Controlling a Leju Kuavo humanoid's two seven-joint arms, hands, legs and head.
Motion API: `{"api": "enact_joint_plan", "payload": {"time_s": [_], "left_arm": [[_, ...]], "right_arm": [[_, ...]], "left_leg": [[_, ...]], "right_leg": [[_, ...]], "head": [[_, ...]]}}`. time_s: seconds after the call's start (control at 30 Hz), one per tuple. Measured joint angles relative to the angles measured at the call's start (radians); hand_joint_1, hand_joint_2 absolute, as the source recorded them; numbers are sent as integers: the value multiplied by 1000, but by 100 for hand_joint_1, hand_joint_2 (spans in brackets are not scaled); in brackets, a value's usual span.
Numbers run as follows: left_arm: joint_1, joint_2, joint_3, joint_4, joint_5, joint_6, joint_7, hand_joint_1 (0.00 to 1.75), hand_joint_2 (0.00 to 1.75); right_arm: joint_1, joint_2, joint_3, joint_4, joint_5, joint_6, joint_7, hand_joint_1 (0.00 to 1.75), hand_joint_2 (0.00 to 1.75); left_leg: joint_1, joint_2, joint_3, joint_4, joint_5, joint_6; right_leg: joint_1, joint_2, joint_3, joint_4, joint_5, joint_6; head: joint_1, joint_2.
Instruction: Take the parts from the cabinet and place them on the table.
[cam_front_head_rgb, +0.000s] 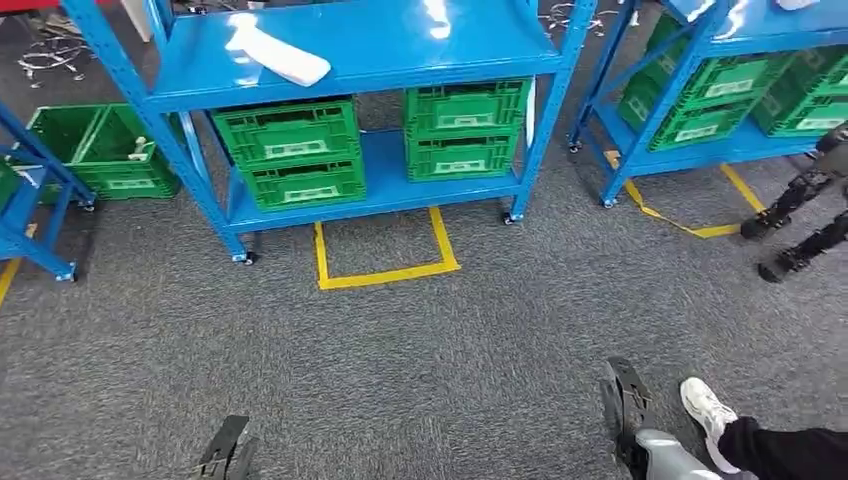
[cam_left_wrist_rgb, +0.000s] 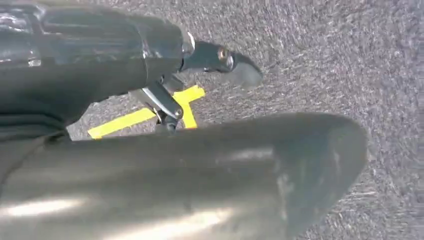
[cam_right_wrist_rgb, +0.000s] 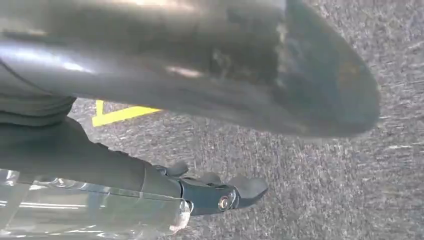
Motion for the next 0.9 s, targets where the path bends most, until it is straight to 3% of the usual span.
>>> {"api": "enact_joint_plan", "payload": {"time_s": [0.1,0.13,0.17,0.3,0.4,0.47,0.5,0.53,0.6,0.63,0.7,0.73,0.77,0.8,0.87,0.9], "left_arm": [[2,-2,0,2,-3,0,0,0,0],[3,-3,0,2,-4,-1,0,0,0],[5,-4,0,3,-4,-1,0,0,0],[5,-4,0,3,-4,-1,0,0,0],[6,-5,0,4,-4,-1,0,0,0],[7,-6,0,5,-4,-1,0,0,0],[6,-5,0,7,-4,-1,0,0,0],[5,-6,0,9,-5,0,1,0,0],[3,-8,0,9,-5,0,0,0,0],[0,-8,0,9,-5,0,0,0,0],[2,-8,0,9,-5,0,0,0,0],[5,-9,0,10,-5,0,0,0,0],[8,-9,0,10,-5,0,0,0,0],[10,-9,0,10,-5,0,0,0,0],[10,-9,0,10,-5,0,0,0,0],[11,-7,0,10,-5,0,0,0,0]], "right_arm": [[8,-1,0,2,0,0,0,0,0],[13,0,1,2,-2,0,0,0,0],[17,2,2,3,-3,0,0,0,0],[17,2,2,3,-3,0,0,0,0],[18,2,2,3,-3,0,0,0,0],[17,1,3,5,-3,0,0,0,0],[19,7,4,6,-3,-1,0,0,0],[15,8,5,6,-4,-1,0,0,0],[17,8,6,6,-4,-2,0,0,0],[14,8,6,6,-4,-2,0,0,0],[12,9,7,6,-4,-2,0,0,0],[15,11,7,6,-4,-2,0,0,0],[18,12,8,6,-4,-2,0,0,0],[20,13,8,6,-4,-2,0,0,0],[18,15,8,6,-4,-2,0,0,0],[18,15,8,6,-4,-2,0,0,0]], "left_leg": [[4,-4,15,-7,-4,0],[6,-7,19,-7,-9,-2],[8,-12,26,-6,-15,-8],[8,-12,27,-6,-16,-8],[10,-14,31,-6,-19,-10],[18,-17,46,-3,-33,-21],[18,-23,66,6,-67,-50],[19,-13,71,9,-82,-63],[24,-9,76,32,-106,-70],[24,-10,36,103,-127,-69],[18,-10,-91,292,-182,-67],[15,-11,-154,366,-189,-63],[13,-12,-193,391,-167,-56],[7,-13,-210,367,-114,-47],[-7,-20,-191,220,43,-18],[-14,-31,-176,178,77,1]], "right_leg": [[-6,12,-122,235,-96,14],[-9,12,-157,289,-105,19],[-13,12,-169,296,-88,22],[-13,12,-168,294,-84,22],[-15,12,-164,277,-66,24],[-21,11,-129,188,4,31],[-17,2,-51,40,49,48],[-16,12,-50,34,13,-12],[-16,17,-32,36,-3,-34],[-14,18,-22,33,-11,-39],[-9,21,-7,30,-25,-46],[-5,24,3,29,-35,-48],[-2,26,16,29,-45,-48],[2,29,34,29,-58,-50],[11,35,77,28,-86,-49],[10,36,97,26,-100,-49]], "head": [[14,0],[14,0],[16,0],[16,0],[17,0],[18,0],[29,0],[17,0],[9,0],[-2,0],[-12,0],[-17,0],[-18,0],[-18,0],[-21,0],[-20,0]]}}
